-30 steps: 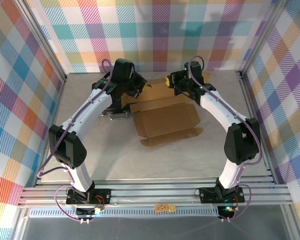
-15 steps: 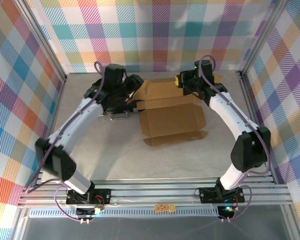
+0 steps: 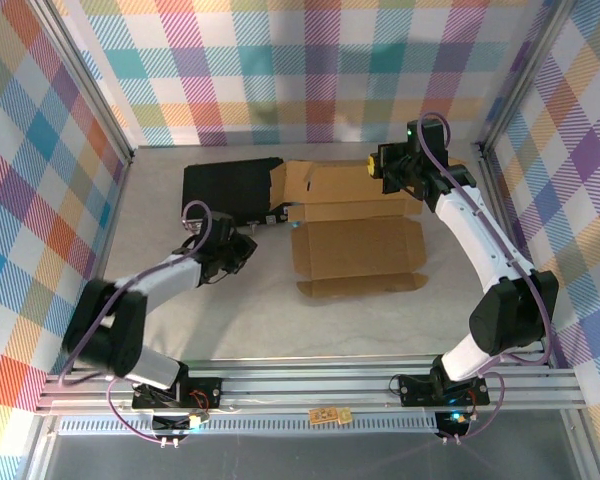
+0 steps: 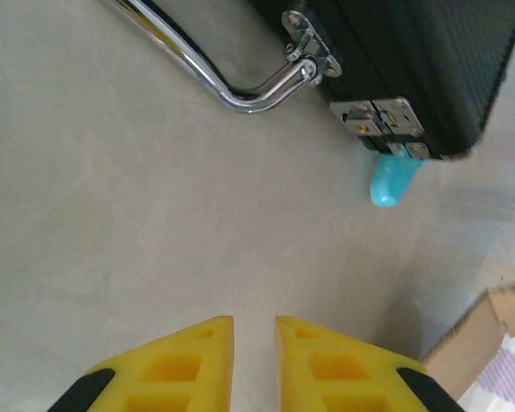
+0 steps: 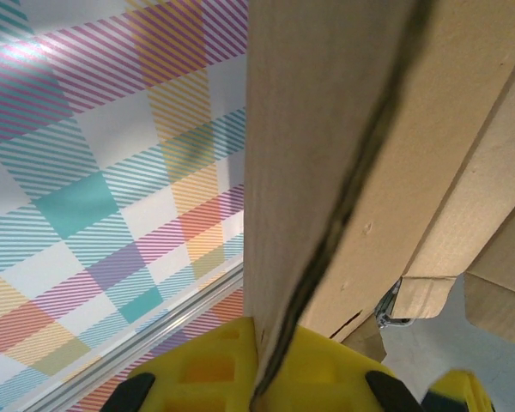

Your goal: Fold the paper box

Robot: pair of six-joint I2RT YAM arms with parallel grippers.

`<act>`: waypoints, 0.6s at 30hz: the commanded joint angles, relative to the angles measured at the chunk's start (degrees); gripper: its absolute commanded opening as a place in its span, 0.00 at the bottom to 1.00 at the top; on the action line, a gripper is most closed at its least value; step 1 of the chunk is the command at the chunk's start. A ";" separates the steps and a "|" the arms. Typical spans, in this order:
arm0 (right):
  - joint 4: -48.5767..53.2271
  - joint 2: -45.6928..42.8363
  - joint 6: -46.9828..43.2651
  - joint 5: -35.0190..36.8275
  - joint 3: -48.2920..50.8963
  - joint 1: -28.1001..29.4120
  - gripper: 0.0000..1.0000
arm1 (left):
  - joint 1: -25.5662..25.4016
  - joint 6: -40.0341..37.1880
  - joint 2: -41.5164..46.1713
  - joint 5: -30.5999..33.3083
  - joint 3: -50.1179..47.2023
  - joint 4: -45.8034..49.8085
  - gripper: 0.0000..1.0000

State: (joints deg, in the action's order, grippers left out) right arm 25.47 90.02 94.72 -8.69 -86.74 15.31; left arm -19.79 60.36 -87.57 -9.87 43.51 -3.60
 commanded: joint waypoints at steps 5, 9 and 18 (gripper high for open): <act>-0.97 -0.66 3.43 -2.25 -1.19 -1.05 0.00 | -1.42 10.79 -11.21 -3.57 4.53 -26.36 0.22; -3.67 -0.72 6.31 -2.92 0.74 -1.25 0.00 | -2.40 17.83 -16.43 -2.18 2.99 -39.07 0.25; -6.04 0.28 7.96 -3.44 1.64 -2.22 0.00 | -5.53 24.78 -21.12 -0.19 2.03 -53.27 0.26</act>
State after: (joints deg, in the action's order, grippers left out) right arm 22.31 90.06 100.05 -10.94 -85.80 13.47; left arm -23.94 82.91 -109.58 -11.27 45.95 -47.75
